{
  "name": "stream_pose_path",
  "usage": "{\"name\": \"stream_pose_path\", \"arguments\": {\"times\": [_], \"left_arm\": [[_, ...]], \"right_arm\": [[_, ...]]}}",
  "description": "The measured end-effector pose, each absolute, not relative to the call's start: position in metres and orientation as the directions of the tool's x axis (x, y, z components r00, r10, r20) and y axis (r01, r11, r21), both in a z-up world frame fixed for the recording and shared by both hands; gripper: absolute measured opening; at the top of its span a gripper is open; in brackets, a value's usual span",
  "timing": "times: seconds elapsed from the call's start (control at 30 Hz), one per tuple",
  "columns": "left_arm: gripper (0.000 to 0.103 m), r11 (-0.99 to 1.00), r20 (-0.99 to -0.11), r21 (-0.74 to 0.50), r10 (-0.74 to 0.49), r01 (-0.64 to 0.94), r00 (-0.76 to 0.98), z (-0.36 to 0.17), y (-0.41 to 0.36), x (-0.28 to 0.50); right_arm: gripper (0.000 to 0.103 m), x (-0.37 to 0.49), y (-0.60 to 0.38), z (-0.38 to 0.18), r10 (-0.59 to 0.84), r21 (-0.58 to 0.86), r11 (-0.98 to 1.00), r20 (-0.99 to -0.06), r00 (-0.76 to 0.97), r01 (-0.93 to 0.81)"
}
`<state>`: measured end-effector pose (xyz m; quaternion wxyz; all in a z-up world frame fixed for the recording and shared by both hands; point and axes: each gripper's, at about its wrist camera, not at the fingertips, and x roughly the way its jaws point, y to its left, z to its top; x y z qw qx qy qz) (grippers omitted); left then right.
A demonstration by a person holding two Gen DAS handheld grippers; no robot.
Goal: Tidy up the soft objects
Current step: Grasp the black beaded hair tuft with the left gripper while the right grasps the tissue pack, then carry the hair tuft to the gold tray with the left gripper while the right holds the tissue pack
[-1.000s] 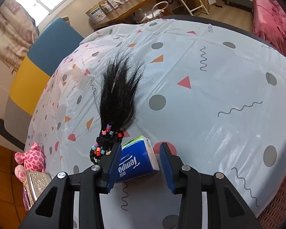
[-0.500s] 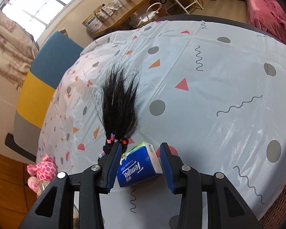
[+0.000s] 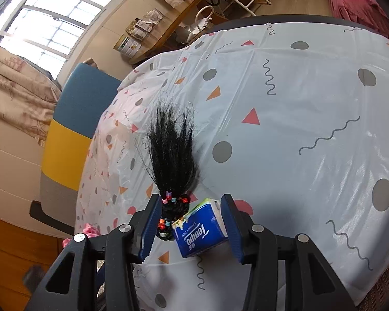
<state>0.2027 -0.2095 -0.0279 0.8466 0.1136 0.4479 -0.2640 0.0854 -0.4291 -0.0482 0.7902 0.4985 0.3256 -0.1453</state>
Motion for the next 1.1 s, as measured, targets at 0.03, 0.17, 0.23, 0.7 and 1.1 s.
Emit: {"name": "stream_pose_path", "arguments": {"times": [0.03,0.17,0.23,0.7,1.1], "left_arm": [[0.084,0.823,-0.818,-0.039,-0.352,0.567,0.456,-0.028,-0.218,0.205],[0.084,0.775,-0.821,-0.026,-0.377,0.632,0.428,-0.033,-0.256,0.219],[0.084,0.764,-0.834,-0.015,-0.366,0.645,0.414,-0.041,-0.273,0.228],[0.032,0.8,-0.897,-0.081,-0.319,0.594,0.307,-0.088,-0.296,0.263],[0.032,0.871,-0.894,-0.042,-0.251,0.49,0.37,-0.091,-0.223,0.256]], "right_arm": [[0.049,0.085,-0.43,-0.049,0.098,0.698,0.456,-0.656,0.748,0.552],[0.052,0.084,-0.432,-0.051,0.116,0.718,0.435,-0.643,0.757,0.544],[0.052,0.085,-0.431,-0.051,0.125,0.724,0.435,-0.638,0.76,0.536],[0.052,0.09,-0.426,-0.054,0.164,0.724,0.452,-0.641,0.75,0.521],[0.052,0.105,-0.418,-0.07,0.224,0.673,0.493,-0.711,0.666,0.552]]}}
